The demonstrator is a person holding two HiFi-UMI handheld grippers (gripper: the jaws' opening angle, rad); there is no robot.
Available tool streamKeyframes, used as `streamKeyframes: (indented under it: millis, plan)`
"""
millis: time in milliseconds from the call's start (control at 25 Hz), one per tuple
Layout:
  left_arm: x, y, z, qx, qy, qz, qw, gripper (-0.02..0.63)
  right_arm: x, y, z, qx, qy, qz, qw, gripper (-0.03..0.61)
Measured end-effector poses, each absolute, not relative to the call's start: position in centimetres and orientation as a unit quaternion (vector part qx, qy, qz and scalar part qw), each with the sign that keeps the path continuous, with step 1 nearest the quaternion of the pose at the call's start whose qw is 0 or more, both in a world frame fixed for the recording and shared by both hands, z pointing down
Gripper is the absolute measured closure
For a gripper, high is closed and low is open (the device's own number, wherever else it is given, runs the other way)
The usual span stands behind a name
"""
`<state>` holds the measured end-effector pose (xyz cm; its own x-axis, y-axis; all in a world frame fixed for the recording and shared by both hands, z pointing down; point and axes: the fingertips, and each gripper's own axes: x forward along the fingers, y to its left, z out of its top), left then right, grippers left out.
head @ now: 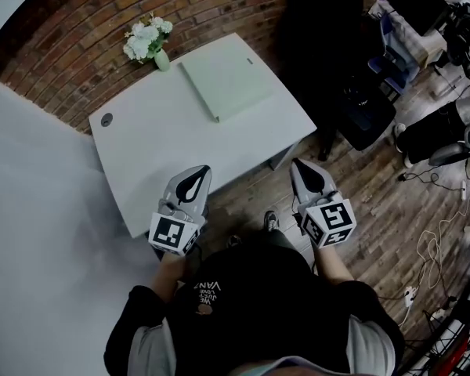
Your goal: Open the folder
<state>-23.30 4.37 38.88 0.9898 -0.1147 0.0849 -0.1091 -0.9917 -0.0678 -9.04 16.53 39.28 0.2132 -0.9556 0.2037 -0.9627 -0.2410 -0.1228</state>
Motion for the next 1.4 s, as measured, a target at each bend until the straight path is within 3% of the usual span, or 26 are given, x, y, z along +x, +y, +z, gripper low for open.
streamKeyframes:
  millis: [800,1400]
  plan:
    - [-12.1,6.3,41.3,-0.987,0.14,-0.075,0.011,0.617,2.6,16.2,42.1,0.717,-0.68,0.146,0.039,0.58]
    - [-10.6,3.6,42.4,-0.982,0.173,-0.078,-0.001,0.617,5.3,12.2,42.9,0.7,-0.697,0.151,0.041,0.58]
